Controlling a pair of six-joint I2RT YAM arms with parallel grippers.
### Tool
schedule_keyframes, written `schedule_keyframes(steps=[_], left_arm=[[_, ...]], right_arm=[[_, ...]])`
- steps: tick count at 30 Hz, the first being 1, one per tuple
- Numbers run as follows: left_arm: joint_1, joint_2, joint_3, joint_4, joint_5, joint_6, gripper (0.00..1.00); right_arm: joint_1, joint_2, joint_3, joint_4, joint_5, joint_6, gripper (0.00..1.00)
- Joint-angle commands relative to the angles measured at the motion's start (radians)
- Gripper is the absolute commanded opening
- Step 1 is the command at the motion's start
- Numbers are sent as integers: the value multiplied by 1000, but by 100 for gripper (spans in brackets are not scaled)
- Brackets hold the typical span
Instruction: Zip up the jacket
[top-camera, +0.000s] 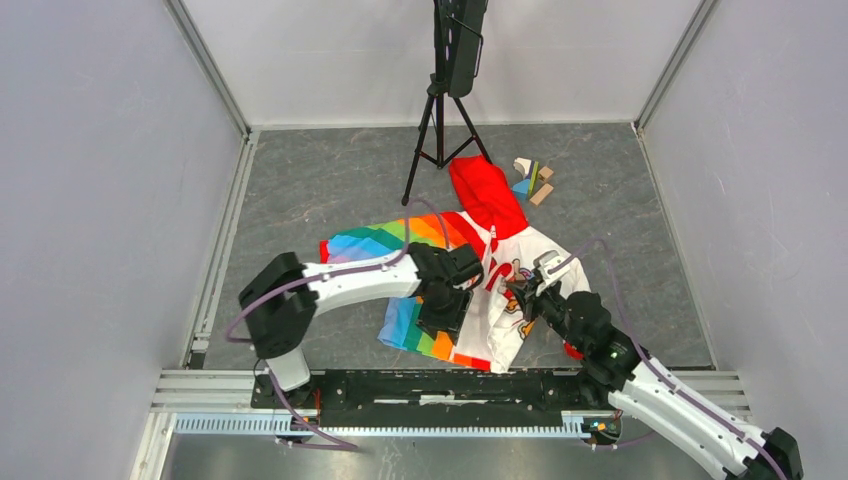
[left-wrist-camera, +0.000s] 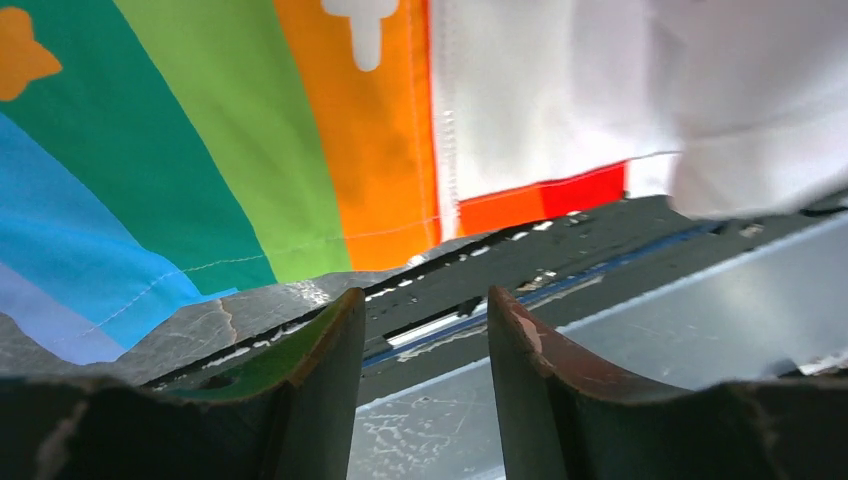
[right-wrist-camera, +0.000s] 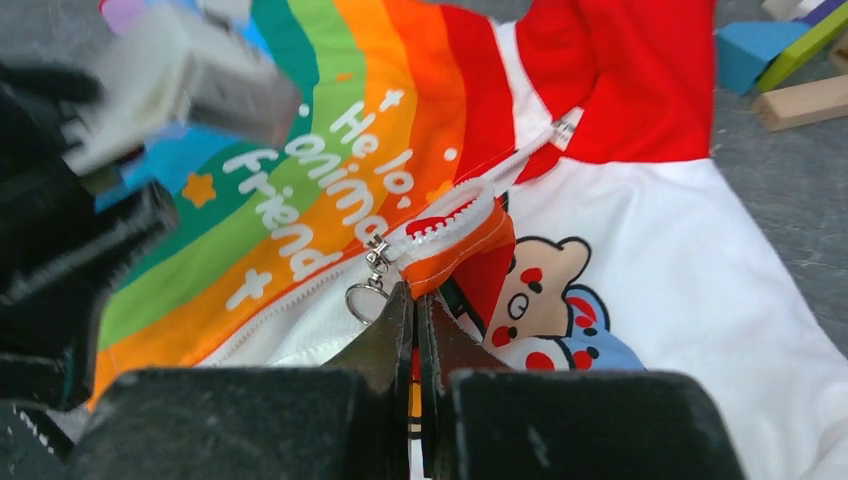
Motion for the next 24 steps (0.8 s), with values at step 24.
schedule_keyframes(steps=[24], left_arm=[[-54, 289, 216, -129, -198, -93, 52]], right_arm=[[-2, -139, -26, 10, 54, 52, 0]])
